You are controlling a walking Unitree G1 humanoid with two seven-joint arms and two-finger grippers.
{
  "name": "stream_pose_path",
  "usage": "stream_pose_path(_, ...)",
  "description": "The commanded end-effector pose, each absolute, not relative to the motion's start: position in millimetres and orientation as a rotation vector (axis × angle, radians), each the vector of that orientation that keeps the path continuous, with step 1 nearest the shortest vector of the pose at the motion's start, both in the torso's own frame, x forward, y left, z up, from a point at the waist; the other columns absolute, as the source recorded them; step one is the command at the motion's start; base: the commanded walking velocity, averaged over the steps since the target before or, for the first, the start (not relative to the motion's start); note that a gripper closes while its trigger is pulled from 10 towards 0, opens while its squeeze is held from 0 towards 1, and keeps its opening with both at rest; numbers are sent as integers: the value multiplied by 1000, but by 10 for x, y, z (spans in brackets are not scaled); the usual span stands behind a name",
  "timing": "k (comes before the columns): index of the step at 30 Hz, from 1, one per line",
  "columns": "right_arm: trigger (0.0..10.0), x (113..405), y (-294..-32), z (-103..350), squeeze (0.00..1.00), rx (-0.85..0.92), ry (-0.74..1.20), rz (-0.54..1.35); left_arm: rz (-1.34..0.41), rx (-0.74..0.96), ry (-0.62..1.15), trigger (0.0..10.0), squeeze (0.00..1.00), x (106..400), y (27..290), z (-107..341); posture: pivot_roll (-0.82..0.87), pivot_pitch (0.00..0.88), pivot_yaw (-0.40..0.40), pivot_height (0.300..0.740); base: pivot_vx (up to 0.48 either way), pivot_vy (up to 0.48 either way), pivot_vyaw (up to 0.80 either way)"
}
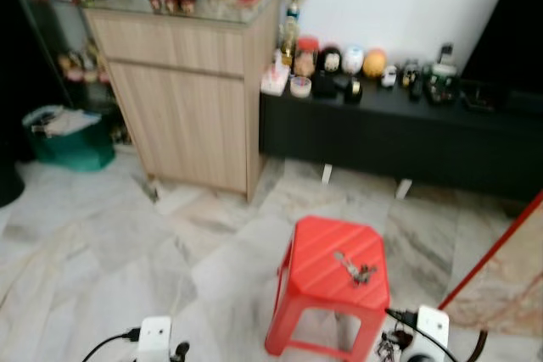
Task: Hang keys on a hook
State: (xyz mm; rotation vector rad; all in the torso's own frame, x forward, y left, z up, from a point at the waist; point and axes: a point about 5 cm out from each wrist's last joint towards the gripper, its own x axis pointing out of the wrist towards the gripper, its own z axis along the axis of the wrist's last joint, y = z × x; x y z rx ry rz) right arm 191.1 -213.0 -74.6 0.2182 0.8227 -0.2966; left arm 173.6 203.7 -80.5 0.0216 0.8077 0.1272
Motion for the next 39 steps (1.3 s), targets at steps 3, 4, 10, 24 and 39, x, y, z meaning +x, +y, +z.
stream_pose_path(3, 10000, 1964, -2128, -721, 0, 229, 812, -297, 136, 39, 830, 10000, 0, 1716, 2067, -817, 25, 0, -54, 740, 0, 0, -796)
stream_pose_path(4, 10000, 1964, -2128, -721, 0, 229, 812, -297, 136, 39, 830, 10000, 0, 1716, 2067, -817, 25, 0, -54, 740, 0, 0, -800)
stream_pose_path(10, 10000, 1988, -2111, -710, 0, 220, 804, -282, 135, 62, 839, 10000, 0, 1706, 2074, -822, 22, 0, -54, 740, 0, -46, -110)
stream_pose_path(24, 10000, 2004, -2058, -709, 0, 211, 799, -267, 125, 66, 839, 10000, 0, 1699, 2038, -830, 26, 0, -57, 740, 0, -378, 0)
stream_pose_path(39, 10000, 2027, -2060, -693, 0, 212, 786, -260, 112, 75, 843, 10000, 0, 1694, 2026, -835, 20, 0, -45, 740, 0, -471, 0)
